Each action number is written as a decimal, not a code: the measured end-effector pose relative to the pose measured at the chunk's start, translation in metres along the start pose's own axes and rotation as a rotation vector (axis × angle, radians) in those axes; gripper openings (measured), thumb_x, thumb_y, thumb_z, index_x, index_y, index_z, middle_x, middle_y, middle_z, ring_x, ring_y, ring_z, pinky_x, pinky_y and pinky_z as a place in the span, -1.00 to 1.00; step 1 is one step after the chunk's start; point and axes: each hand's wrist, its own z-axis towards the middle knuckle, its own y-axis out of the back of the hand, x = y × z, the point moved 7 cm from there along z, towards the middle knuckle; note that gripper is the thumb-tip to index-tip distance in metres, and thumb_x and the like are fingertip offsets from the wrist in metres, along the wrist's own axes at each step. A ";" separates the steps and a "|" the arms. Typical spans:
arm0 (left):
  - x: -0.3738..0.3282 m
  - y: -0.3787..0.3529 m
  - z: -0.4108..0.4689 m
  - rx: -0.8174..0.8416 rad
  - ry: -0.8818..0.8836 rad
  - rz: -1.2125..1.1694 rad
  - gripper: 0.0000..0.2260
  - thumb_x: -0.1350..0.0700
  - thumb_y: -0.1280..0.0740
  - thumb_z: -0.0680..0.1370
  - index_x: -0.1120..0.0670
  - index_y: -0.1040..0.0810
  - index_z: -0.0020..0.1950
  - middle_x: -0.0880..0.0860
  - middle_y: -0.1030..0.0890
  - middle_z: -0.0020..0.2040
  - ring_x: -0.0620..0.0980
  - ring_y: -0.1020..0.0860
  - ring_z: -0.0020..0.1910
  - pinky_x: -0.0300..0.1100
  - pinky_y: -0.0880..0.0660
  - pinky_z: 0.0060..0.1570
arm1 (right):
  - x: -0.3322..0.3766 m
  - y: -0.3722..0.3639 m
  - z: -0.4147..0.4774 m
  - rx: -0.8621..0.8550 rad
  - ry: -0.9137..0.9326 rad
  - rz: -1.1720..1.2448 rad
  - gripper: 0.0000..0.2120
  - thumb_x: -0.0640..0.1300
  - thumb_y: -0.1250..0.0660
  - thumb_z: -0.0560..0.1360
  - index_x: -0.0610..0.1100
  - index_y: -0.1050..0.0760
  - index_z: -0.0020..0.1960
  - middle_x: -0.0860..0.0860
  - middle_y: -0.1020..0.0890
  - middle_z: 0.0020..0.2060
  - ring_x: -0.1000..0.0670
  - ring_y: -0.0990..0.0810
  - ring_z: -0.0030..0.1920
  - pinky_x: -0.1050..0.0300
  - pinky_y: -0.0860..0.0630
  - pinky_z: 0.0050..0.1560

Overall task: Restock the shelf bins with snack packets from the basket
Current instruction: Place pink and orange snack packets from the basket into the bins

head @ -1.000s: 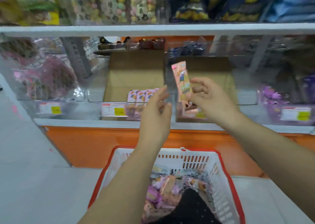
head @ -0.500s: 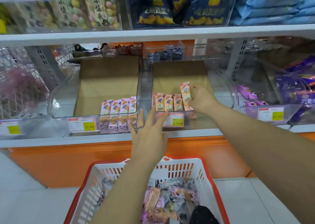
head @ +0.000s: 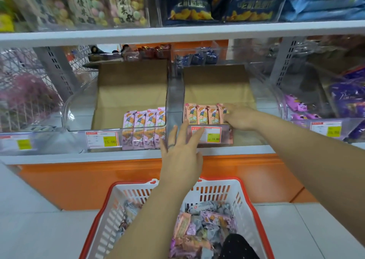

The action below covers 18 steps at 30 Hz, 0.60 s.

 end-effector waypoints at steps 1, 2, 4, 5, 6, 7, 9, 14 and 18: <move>-0.002 0.006 -0.002 -0.081 -0.065 -0.051 -0.57 0.18 -0.21 0.59 -0.13 -0.33 0.43 0.01 -0.15 0.53 0.04 -0.08 0.51 0.19 0.01 0.46 | 0.002 0.004 -0.008 -0.061 0.016 0.011 -0.62 -0.06 -0.06 0.63 -0.07 -0.28 0.43 -0.11 -0.50 0.28 -0.13 -0.48 0.18 0.10 -0.41 0.09; -0.002 0.012 -0.005 -0.174 -0.139 -0.083 -0.63 0.22 -0.22 0.56 -0.06 -0.47 0.33 0.03 -0.33 0.44 0.05 -0.26 0.41 0.16 -0.13 0.43 | 0.005 0.009 -0.018 -0.163 0.037 0.032 -0.63 -0.04 -0.08 0.63 -0.07 -0.30 0.41 -0.11 -0.52 0.25 -0.14 -0.49 0.18 0.07 -0.42 0.10; 0.003 0.016 -0.015 -0.285 -0.239 -0.085 -0.71 0.21 -0.16 0.52 0.04 -0.58 0.14 0.01 -0.55 0.19 0.02 -0.48 0.15 -0.01 -0.31 0.30 | 0.015 0.015 -0.049 -0.412 0.132 0.101 -0.65 -0.04 -0.15 0.61 -0.07 -0.35 0.38 -0.03 -0.57 0.17 -0.06 -0.53 0.13 0.10 -0.43 0.01; 0.008 0.014 -0.019 -0.281 -0.255 -0.072 -0.70 0.20 -0.13 0.51 0.06 -0.59 0.10 -0.01 -0.59 0.09 0.01 -0.52 0.05 -0.09 -0.35 0.22 | 0.023 0.013 -0.069 -0.506 0.206 0.181 -0.67 -0.06 -0.18 0.60 -0.05 -0.38 0.36 0.05 -0.59 0.09 0.03 -0.55 0.04 0.14 -0.45 -0.06; 0.015 0.010 -0.022 -0.260 -0.252 -0.061 -0.70 0.20 -0.12 0.50 0.07 -0.60 0.07 -0.02 -0.61 0.02 0.01 -0.56 -0.03 -0.13 -0.39 0.12 | 0.029 0.006 -0.086 -0.555 0.287 0.287 -0.69 -0.07 -0.20 0.59 -0.02 -0.39 0.33 0.13 -0.60 -0.02 0.12 -0.56 -0.07 0.21 -0.46 -0.13; 0.023 0.003 -0.027 -0.228 -0.237 -0.051 -0.72 0.23 -0.14 0.49 0.08 -0.61 0.04 -0.02 -0.63 -0.04 0.02 -0.58 -0.10 -0.13 -0.43 0.03 | 0.032 -0.005 -0.099 -0.562 0.361 0.378 -0.71 -0.09 -0.21 0.59 -0.02 -0.42 0.31 0.19 -0.58 -0.13 0.16 -0.54 -0.15 0.25 -0.46 -0.18; 0.044 -0.018 -0.038 -0.145 -0.177 -0.038 -0.73 0.28 -0.20 0.45 0.09 -0.63 0.01 0.00 -0.64 -0.08 0.06 -0.61 -0.17 -0.10 -0.51 -0.11 | 0.030 -0.040 -0.112 -0.504 0.431 0.429 -0.74 -0.11 -0.23 0.56 -0.03 -0.47 0.24 0.20 -0.54 -0.27 0.13 -0.53 -0.25 0.16 -0.50 -0.20; 0.098 -0.087 -0.070 0.272 0.105 0.062 -0.67 0.21 -0.14 0.60 -0.02 -0.47 0.32 -0.06 -0.49 0.29 0.00 -0.52 0.15 -0.15 -0.43 0.09 | -0.013 -0.163 -0.088 -0.109 0.223 0.299 -0.72 -0.15 -0.26 0.55 -0.06 -0.47 0.26 0.14 -0.63 -0.15 0.03 -0.61 -0.19 -0.02 -0.56 -0.08; 0.139 -0.126 -0.086 0.567 0.283 0.157 -0.60 0.15 -0.14 0.61 -0.05 -0.29 0.46 -0.02 -0.30 0.44 0.02 -0.41 0.30 -0.07 -0.40 0.24 | -0.053 -0.244 -0.071 0.216 -0.053 0.301 -0.64 -0.15 -0.24 0.58 -0.18 -0.38 0.35 -0.21 -0.62 0.09 -0.14 -0.63 -0.01 -0.04 -0.53 0.07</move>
